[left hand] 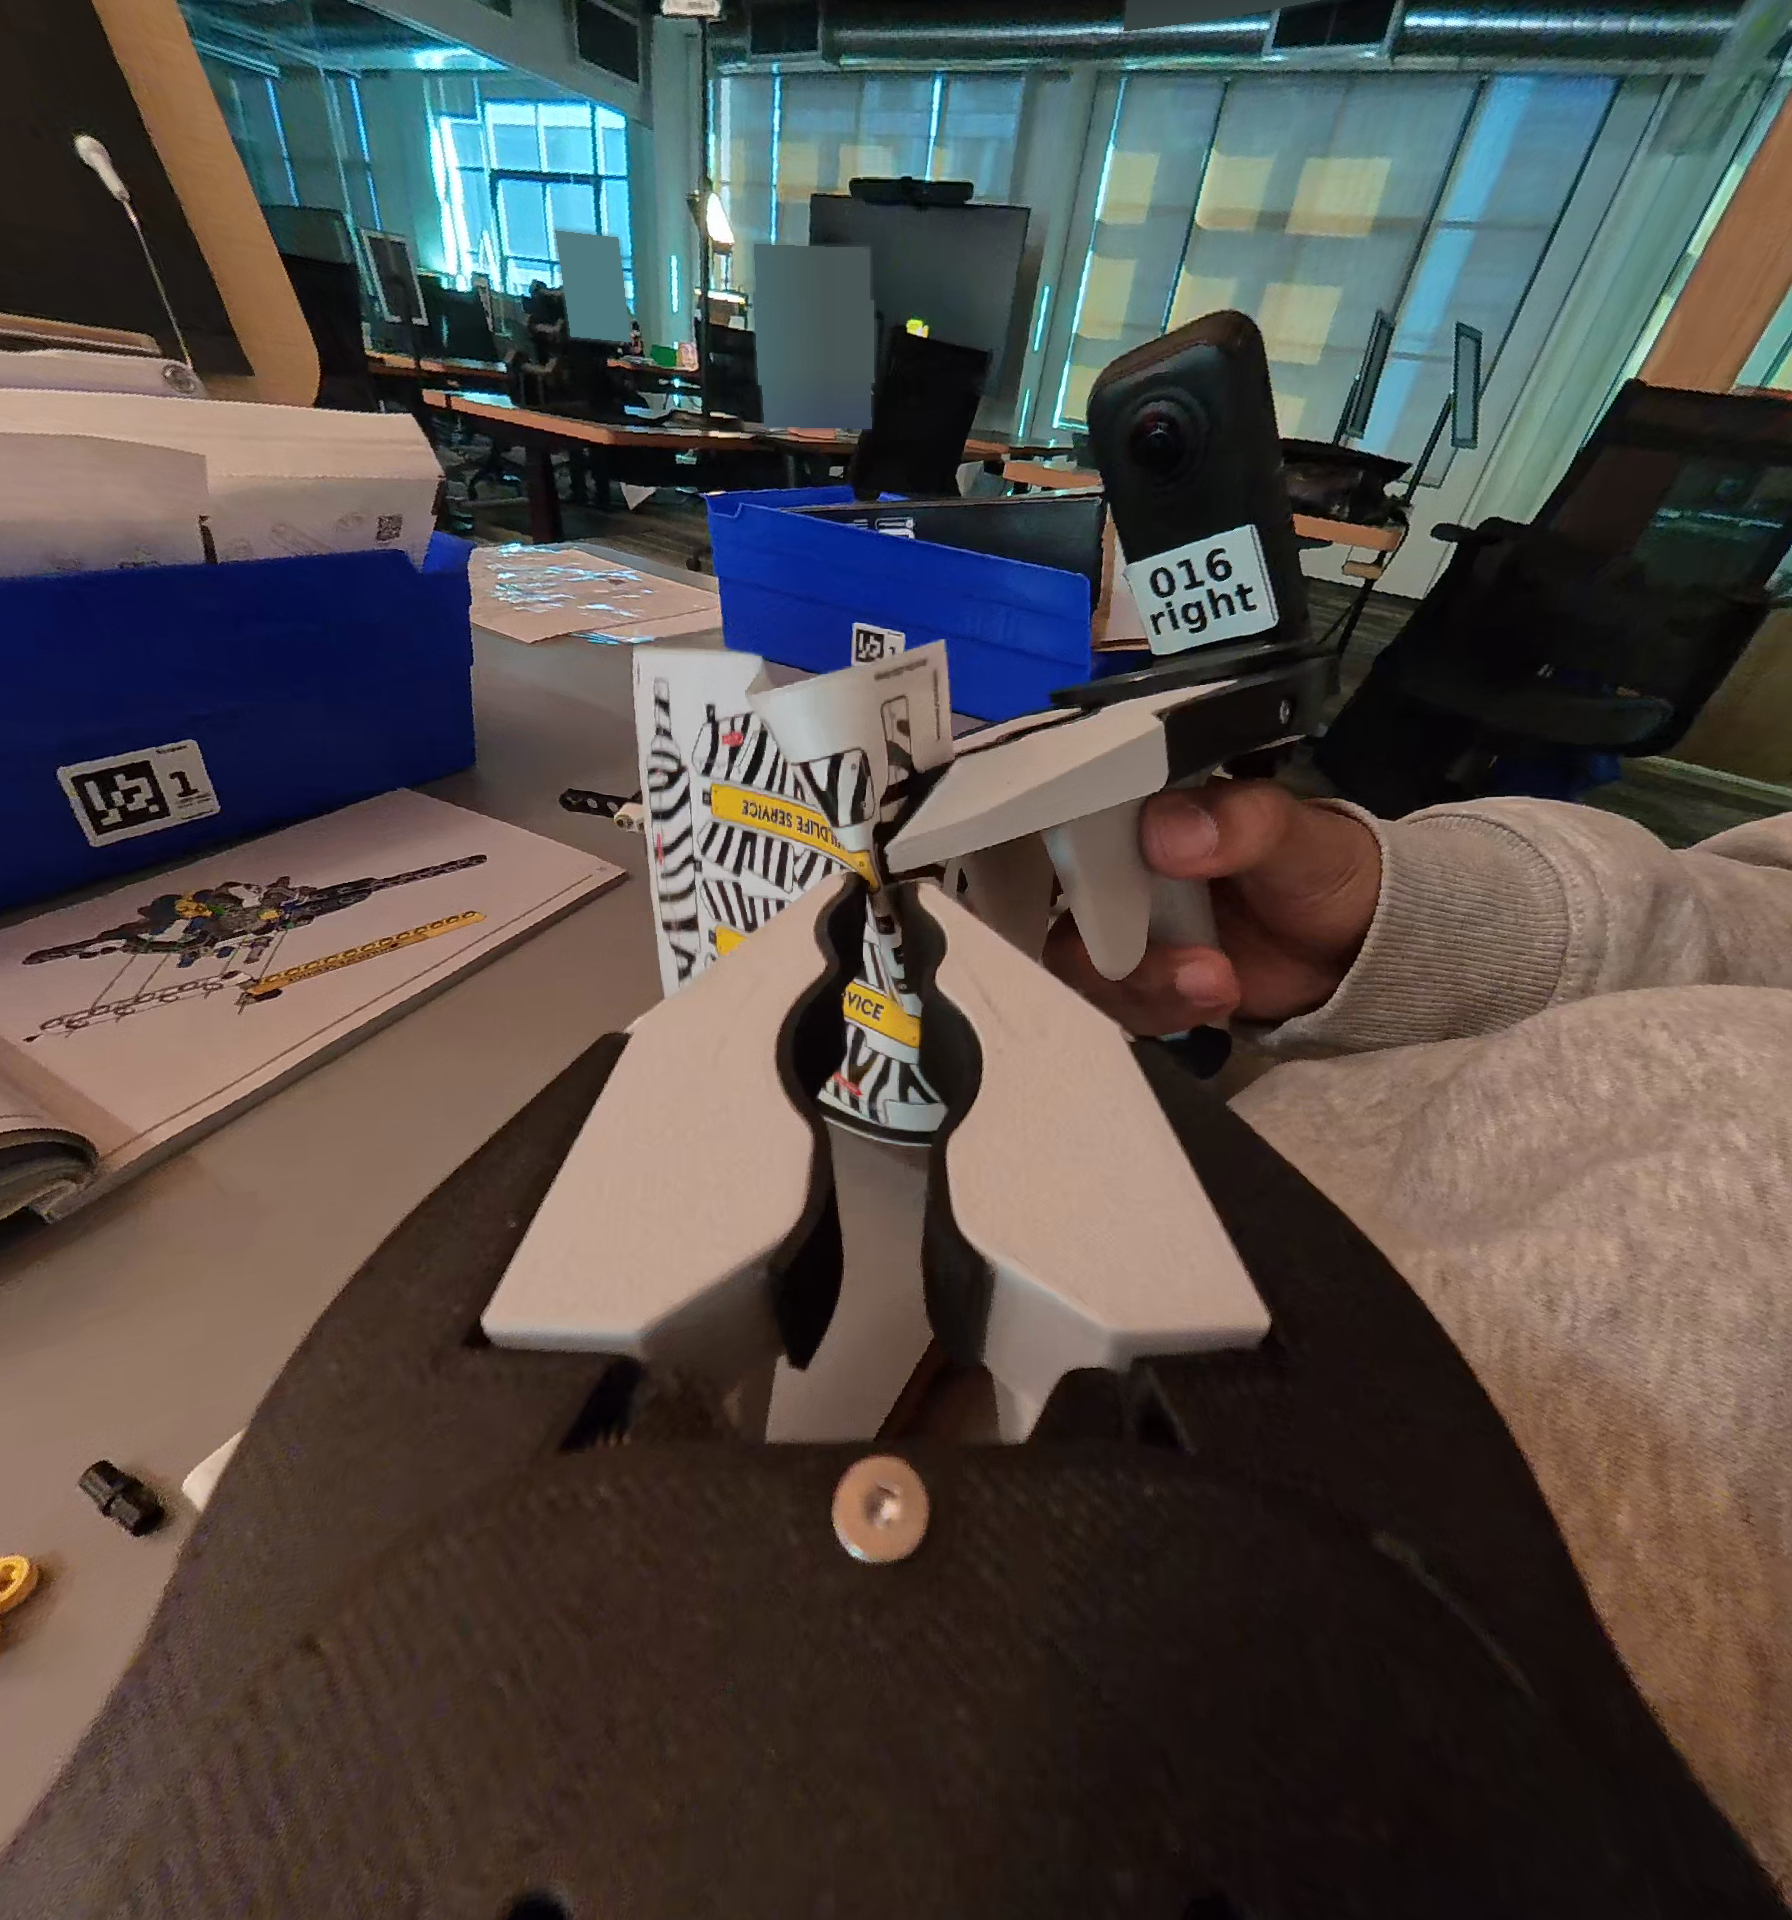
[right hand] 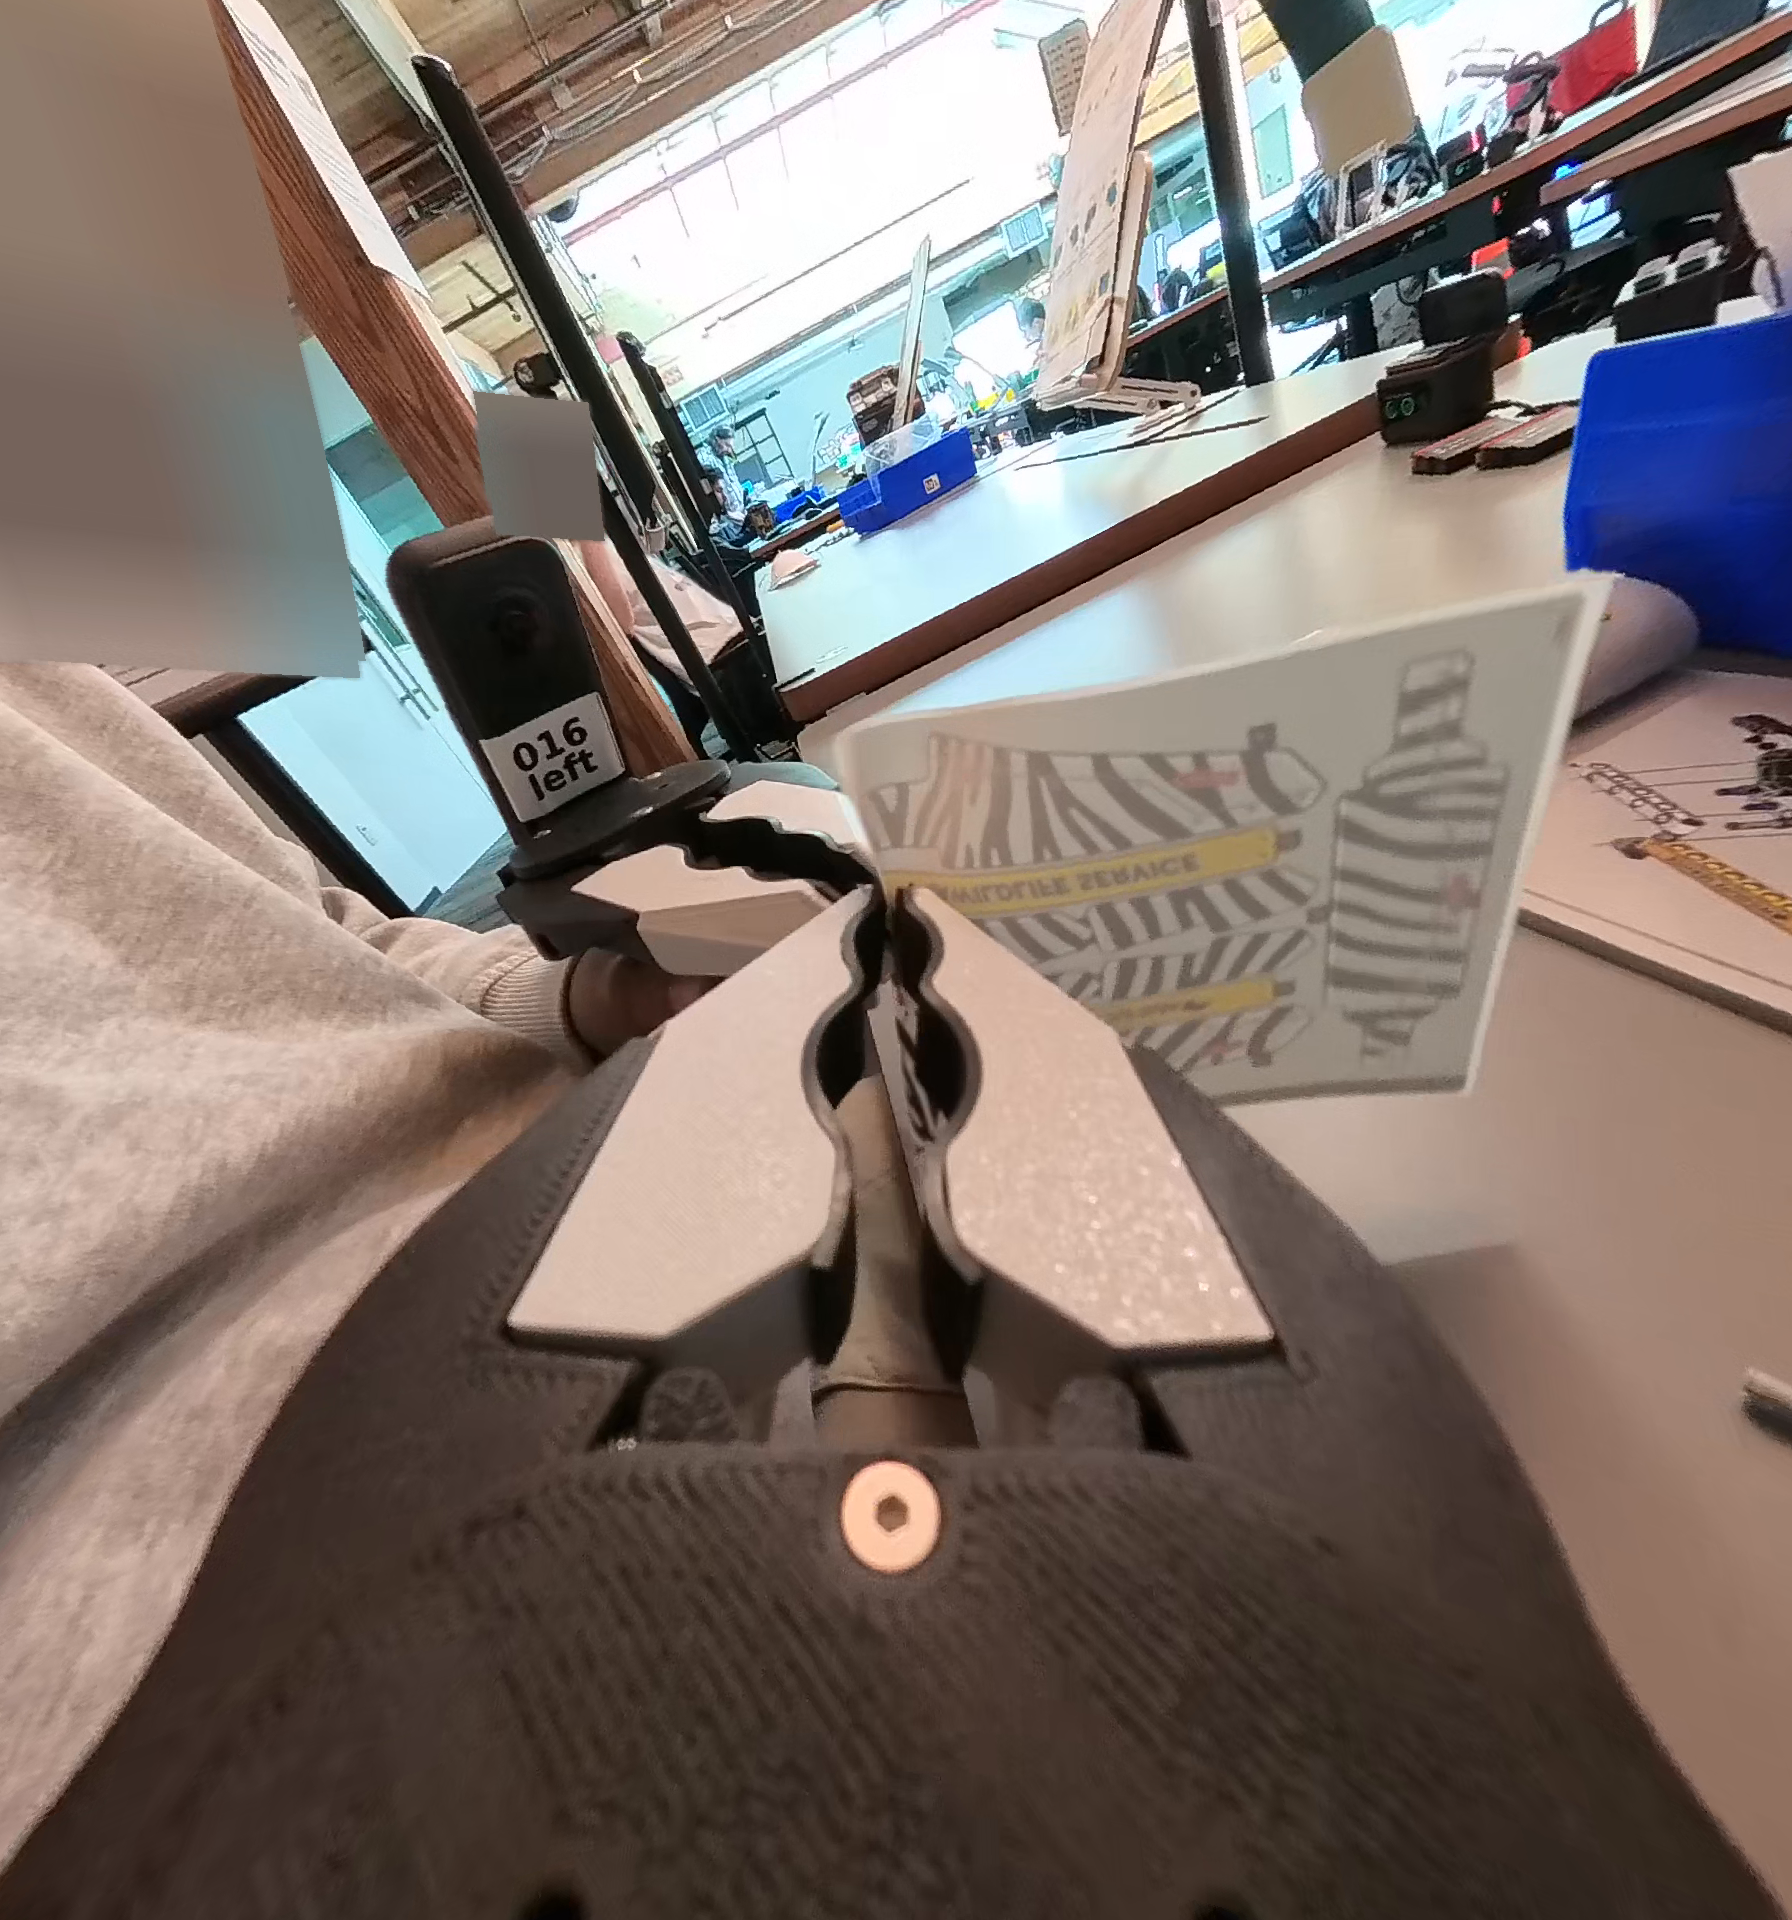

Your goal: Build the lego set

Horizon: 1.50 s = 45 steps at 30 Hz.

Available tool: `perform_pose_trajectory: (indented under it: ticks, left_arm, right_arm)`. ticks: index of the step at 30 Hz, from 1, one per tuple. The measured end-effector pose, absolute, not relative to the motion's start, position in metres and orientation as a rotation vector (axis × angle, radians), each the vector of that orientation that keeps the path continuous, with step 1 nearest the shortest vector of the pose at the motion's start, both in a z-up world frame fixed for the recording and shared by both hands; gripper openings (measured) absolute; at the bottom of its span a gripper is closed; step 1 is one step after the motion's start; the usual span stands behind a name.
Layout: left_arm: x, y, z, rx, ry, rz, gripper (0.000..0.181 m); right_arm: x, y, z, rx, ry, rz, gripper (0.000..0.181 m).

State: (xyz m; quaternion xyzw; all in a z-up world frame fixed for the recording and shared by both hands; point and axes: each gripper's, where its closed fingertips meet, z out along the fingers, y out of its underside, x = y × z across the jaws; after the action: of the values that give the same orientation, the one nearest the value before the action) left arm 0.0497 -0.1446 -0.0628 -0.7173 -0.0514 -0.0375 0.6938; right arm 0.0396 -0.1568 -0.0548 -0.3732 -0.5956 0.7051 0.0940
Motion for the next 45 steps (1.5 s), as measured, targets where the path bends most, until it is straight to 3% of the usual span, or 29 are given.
perform_pose_trajectory:
  ticks: [24,29,35,45]
  left_arm:
    - [0.0450,-0.1506,-0.0558,-1.555,-0.127,-0.121,0.000]
    - [0.0467,-0.1495,-0.0566,-1.557,-0.131,-0.130,0.014]
    - [0.0474,-0.1498,-0.0550,-1.550,-0.126,-0.120,0.001]
    - [0.0426,-0.1510,-0.0549,-1.551,-0.146,-0.113,0.000]
  right_arm:
    - [0.0430,-0.1537,-0.0513,-1.078,-1.776,2.118,0.000]
    - [0.0426,-0.1533,-0.0514,-1.079,-1.773,2.113,0.000]
    - [0.0432,-0.1548,-0.0519,-1.067,-1.783,2.098,0.000]
    - [0.0435,-0.1544,-0.0521,-1.058,-1.791,2.088,0.000]
